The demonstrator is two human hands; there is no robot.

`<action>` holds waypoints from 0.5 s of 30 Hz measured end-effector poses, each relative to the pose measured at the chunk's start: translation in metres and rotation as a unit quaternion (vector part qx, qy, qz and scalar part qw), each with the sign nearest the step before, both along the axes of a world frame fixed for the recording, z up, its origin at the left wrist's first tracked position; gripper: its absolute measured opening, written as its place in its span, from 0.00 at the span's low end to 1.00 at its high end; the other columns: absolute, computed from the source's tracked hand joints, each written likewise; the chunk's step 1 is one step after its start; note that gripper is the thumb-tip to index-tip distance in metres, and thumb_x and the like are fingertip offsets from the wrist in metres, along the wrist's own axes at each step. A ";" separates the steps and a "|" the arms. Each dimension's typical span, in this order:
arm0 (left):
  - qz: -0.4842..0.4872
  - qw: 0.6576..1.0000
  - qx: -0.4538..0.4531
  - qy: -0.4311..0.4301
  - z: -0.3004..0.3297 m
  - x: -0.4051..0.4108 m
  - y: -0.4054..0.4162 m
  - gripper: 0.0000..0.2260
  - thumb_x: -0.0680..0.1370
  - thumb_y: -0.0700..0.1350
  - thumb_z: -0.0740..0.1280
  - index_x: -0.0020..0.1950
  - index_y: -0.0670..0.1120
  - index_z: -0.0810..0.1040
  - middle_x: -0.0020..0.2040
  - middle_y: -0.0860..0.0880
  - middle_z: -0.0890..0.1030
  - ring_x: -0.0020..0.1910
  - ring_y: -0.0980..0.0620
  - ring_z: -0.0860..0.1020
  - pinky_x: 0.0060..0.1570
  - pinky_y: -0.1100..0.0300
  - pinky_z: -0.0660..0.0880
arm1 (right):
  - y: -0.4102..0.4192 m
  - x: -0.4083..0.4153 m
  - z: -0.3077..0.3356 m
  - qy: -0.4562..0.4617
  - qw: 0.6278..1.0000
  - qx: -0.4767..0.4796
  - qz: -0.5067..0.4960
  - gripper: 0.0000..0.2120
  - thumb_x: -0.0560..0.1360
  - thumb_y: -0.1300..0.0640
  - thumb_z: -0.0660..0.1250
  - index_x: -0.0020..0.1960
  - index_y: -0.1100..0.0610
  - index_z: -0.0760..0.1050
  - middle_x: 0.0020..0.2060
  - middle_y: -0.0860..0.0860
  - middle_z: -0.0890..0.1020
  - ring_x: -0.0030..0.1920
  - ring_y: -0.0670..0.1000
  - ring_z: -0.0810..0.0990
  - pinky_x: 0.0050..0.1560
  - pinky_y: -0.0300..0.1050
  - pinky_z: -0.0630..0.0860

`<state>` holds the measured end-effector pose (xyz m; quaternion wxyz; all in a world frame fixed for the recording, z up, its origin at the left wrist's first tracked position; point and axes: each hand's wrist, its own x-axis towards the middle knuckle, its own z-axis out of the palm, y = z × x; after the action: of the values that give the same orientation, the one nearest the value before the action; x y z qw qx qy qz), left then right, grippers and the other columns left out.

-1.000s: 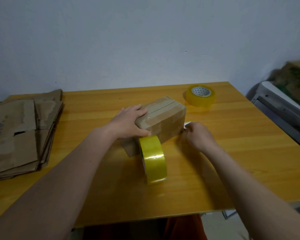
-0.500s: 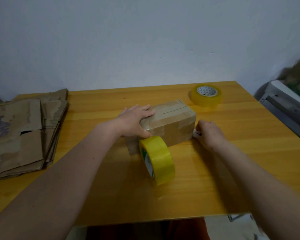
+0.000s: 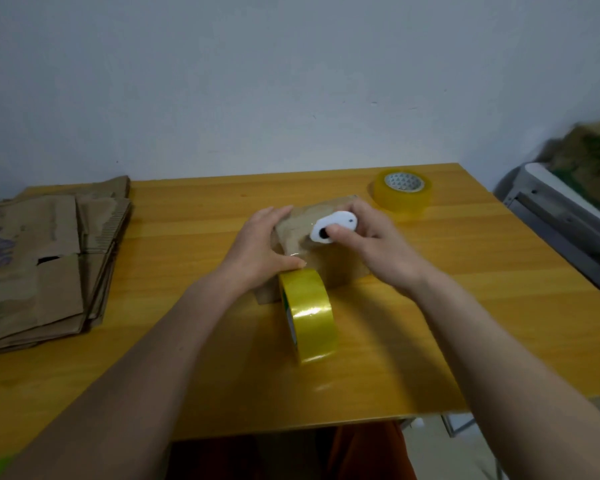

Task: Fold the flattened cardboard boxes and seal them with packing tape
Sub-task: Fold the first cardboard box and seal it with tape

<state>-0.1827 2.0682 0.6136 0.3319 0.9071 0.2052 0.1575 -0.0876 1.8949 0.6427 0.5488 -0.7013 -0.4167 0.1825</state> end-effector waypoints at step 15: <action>0.135 0.910 -0.389 -0.050 -0.033 -0.046 -0.062 0.42 0.52 0.66 0.80 0.61 0.53 0.73 0.59 0.52 0.80 0.55 0.51 0.80 0.56 0.46 0.78 | 0.028 -0.011 -0.035 -0.052 0.998 -0.028 -0.005 0.06 0.80 0.52 0.62 0.45 0.51 0.68 0.36 0.47 0.71 0.37 0.45 0.68 0.38 0.42 0.65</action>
<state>-0.2283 2.0065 0.5811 0.6441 0.6608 0.3535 0.1535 -0.0990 1.9228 0.6076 0.5075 -0.7268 -0.4363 0.1544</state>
